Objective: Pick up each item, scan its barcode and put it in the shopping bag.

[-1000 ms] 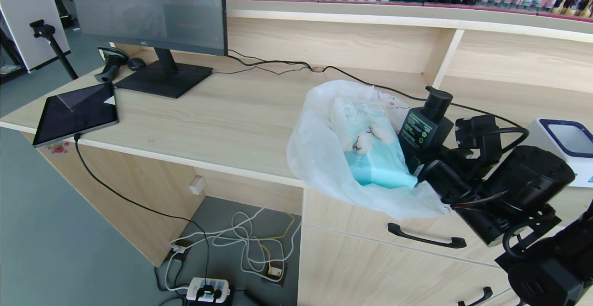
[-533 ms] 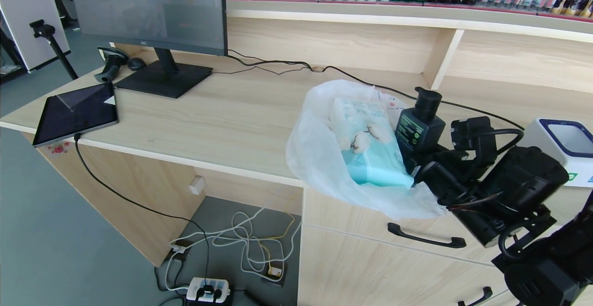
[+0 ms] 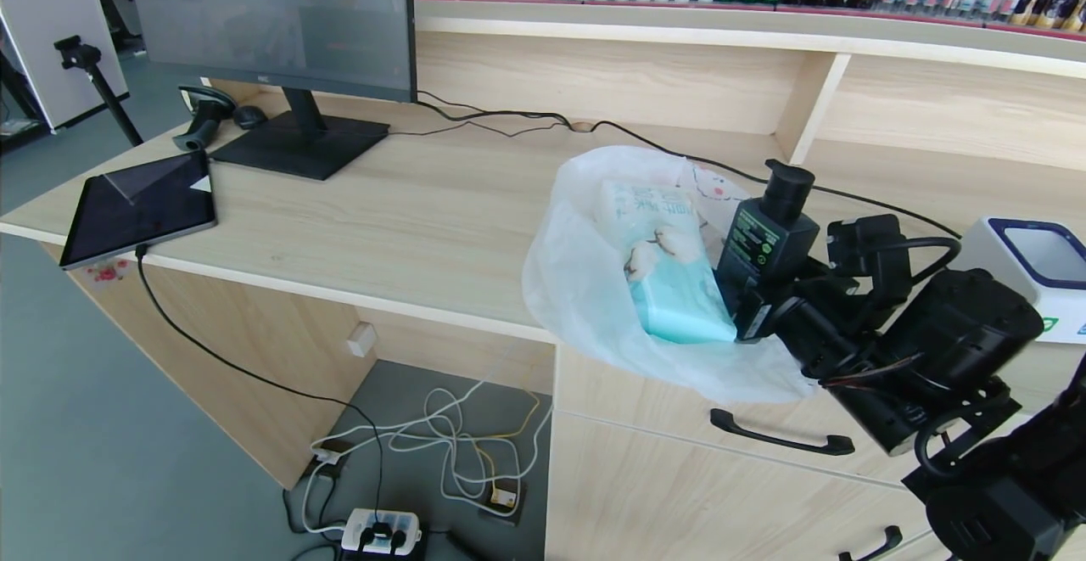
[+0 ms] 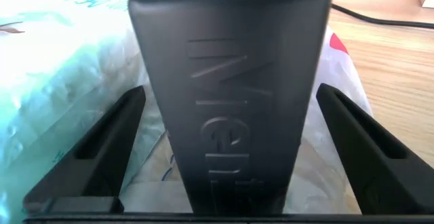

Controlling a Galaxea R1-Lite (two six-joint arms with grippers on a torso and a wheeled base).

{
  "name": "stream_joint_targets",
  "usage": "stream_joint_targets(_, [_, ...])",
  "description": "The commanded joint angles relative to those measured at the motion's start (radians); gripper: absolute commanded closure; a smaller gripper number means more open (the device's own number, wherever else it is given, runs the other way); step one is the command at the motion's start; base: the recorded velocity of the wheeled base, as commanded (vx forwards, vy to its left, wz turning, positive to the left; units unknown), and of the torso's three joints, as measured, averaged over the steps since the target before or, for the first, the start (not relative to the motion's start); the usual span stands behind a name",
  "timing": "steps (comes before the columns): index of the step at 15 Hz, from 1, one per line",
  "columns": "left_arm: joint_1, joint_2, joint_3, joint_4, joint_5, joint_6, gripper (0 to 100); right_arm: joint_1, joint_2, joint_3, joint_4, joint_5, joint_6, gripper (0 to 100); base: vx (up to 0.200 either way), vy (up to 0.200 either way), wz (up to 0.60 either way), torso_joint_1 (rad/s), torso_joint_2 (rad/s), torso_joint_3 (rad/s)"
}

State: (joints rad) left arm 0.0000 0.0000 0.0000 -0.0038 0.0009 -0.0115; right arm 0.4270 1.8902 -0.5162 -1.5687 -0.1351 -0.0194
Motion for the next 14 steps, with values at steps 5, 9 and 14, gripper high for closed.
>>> stream_joint_targets(5, [0.000, 0.000, 0.000, -0.001, 0.001, 0.001, 0, 0.015, -0.043, 0.005, -0.002, 0.000, -0.001, 0, 0.000, 0.000, 0.00, 0.000, 0.00, 0.000])
stream_joint_targets(9, [0.000, 0.000, 0.000, -0.001, 0.001, -0.001, 0, 0.015, -0.080, 0.015, -0.002, 0.002, -0.002, 0, 0.000, 0.000, 0.00, 0.000, 0.00, 0.000])
stream_joint_targets(14, [0.000, 0.000, 0.000, -0.001, 0.001, -0.001, 0, 0.049, -0.149, 0.028, -0.002, 0.002, -0.007, 0, 0.000, 0.000, 0.00, 0.000, 0.00, 0.000])
